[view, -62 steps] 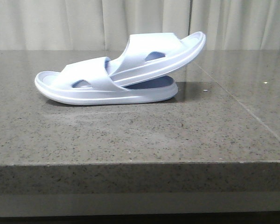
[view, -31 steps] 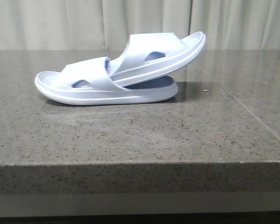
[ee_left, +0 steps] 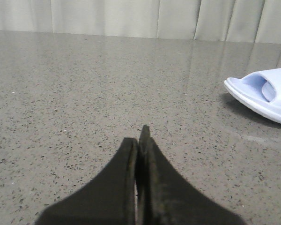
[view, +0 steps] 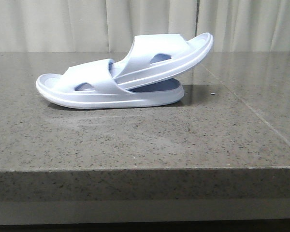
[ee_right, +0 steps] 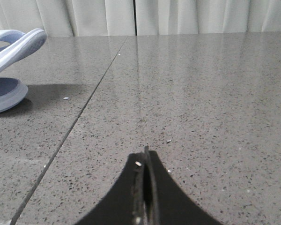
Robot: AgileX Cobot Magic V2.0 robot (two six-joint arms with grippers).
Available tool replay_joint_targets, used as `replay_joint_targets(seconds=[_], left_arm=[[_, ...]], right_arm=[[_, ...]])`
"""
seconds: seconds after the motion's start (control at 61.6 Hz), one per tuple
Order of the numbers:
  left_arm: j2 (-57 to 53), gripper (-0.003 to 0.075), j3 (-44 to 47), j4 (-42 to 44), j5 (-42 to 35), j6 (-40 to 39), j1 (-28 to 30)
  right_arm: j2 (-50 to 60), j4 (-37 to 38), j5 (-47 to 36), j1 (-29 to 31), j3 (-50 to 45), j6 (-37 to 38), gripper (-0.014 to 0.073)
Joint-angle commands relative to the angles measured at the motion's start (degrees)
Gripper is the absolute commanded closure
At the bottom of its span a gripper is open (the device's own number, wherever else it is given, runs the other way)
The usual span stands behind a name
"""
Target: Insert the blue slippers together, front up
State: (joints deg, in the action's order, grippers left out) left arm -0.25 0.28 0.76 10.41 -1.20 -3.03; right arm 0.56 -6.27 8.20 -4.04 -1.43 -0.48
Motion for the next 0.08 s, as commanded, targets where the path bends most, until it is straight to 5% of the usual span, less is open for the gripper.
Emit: replay_joint_targets(seconds=[0.0, 0.065], left_arm=[[-1.3, 0.0739, 1.2, 0.0, -5.1, -0.6, -0.5], [-1.3, 0.0739, 1.2, 0.0, -5.1, -0.6, -0.5]], right_arm=[[0.9, 0.0, -4.5, 0.2, 0.0, 0.0, 0.0653], [0.9, 0.0, -4.5, 0.2, 0.0, 0.0, 0.0653]])
